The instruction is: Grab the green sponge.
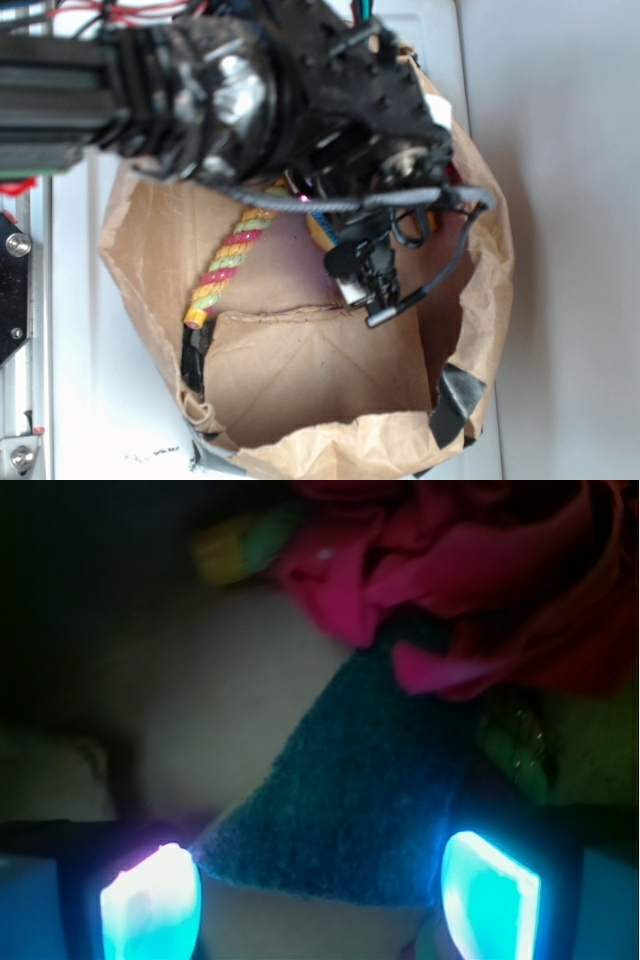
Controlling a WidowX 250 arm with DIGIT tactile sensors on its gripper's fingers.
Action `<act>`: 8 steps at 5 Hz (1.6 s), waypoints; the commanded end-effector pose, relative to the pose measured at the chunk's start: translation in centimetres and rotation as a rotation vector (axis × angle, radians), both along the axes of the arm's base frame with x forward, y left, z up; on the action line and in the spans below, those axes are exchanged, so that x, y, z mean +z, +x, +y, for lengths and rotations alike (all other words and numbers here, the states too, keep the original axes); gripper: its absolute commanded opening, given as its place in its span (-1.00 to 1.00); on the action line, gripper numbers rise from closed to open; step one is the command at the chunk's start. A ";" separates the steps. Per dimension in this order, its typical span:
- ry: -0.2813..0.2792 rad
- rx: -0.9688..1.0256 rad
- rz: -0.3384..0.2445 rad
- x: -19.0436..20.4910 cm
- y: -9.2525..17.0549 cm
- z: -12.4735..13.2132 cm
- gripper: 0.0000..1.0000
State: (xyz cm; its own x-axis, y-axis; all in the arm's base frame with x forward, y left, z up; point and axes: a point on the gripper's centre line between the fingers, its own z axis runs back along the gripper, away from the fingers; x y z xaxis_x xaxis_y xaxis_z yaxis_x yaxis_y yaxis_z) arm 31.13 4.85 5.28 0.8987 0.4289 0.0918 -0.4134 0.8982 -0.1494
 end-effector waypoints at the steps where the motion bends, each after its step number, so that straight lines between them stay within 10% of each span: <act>1: 0.012 0.077 -0.053 1.7 0.9 2.4 1.00; 7: 0.000 0.079 0.013 1.0 1.3 1.9 1.00; 8: -0.010 0.091 0.022 1.1 1.3 1.9 -1.00</act>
